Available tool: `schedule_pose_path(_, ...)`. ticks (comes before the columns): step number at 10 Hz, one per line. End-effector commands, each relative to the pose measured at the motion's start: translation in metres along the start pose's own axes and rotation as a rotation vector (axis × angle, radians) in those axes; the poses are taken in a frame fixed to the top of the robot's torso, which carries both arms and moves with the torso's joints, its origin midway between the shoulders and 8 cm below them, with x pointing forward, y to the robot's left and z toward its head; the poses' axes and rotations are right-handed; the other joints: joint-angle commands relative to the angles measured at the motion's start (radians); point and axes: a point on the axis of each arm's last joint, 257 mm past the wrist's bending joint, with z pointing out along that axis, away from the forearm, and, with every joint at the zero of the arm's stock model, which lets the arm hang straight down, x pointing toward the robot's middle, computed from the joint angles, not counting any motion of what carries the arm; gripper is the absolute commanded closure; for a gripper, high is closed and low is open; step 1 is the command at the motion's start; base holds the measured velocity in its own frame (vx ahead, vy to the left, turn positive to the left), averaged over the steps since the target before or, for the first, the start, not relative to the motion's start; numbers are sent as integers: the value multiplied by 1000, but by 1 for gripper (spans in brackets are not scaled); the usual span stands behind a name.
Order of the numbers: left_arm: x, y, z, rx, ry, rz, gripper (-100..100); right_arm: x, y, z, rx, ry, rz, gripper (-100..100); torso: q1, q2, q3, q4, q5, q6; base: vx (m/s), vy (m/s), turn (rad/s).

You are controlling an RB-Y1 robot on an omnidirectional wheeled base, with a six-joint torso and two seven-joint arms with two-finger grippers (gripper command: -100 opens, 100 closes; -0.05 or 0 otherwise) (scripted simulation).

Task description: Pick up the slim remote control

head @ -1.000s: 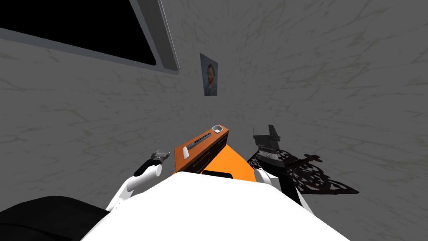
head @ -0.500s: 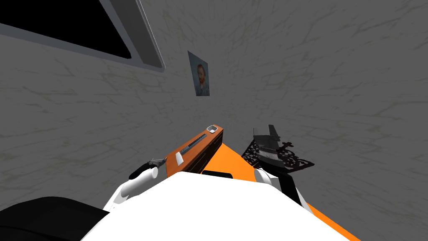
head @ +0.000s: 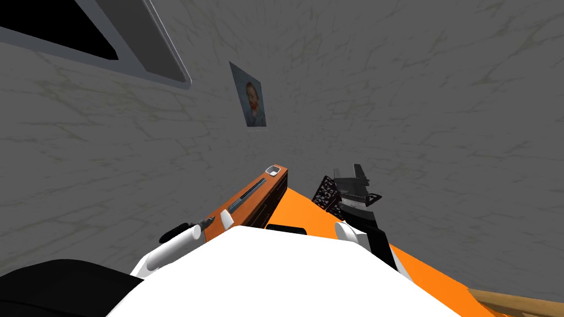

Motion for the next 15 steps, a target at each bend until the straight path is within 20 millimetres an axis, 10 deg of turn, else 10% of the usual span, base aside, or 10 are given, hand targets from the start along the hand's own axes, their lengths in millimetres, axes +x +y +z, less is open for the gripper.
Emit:
schedule_pose_path(1,-19,-2,2,-5,-46,-64,-100,0,0,0,0,0,0,0,0,0,0,0,0,0,4,31,-172)
schedule_pose_path(15,-184,-15,-7,11,-490,-654,-100,0,0,0,0,0,0,0,1,0,0,0,0,-1,0,41,-219)
